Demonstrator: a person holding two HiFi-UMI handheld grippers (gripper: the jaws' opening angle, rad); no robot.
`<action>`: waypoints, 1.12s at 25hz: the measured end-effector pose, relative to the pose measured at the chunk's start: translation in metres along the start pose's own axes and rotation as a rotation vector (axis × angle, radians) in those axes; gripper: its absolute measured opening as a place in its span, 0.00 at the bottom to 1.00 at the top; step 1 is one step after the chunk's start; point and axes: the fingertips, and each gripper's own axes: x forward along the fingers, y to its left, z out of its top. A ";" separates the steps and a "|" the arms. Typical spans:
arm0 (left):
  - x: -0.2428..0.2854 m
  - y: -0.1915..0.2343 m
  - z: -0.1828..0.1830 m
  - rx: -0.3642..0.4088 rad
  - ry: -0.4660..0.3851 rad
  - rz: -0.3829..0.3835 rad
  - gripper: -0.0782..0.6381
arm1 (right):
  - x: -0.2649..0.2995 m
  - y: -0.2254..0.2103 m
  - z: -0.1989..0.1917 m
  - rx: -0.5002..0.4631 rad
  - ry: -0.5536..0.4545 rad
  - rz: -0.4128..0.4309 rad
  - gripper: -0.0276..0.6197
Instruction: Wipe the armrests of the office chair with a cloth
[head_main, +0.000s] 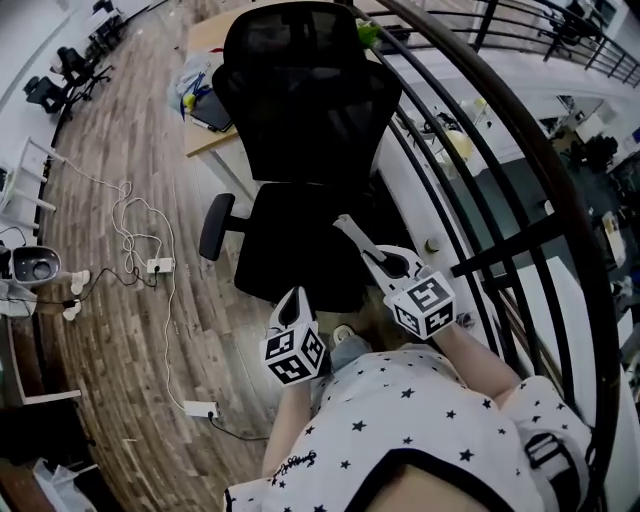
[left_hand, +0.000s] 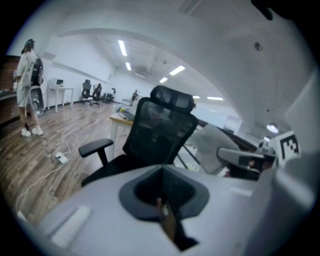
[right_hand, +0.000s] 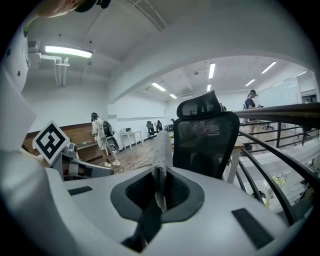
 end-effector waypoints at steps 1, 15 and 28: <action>0.004 0.002 0.002 0.005 0.006 -0.010 0.12 | 0.003 -0.002 0.000 0.002 0.002 -0.013 0.08; 0.062 0.024 0.013 0.065 0.106 -0.122 0.12 | 0.043 -0.052 -0.009 0.027 0.050 -0.193 0.08; 0.104 0.001 -0.009 0.071 0.211 -0.132 0.12 | 0.044 -0.143 -0.064 0.046 0.183 -0.315 0.08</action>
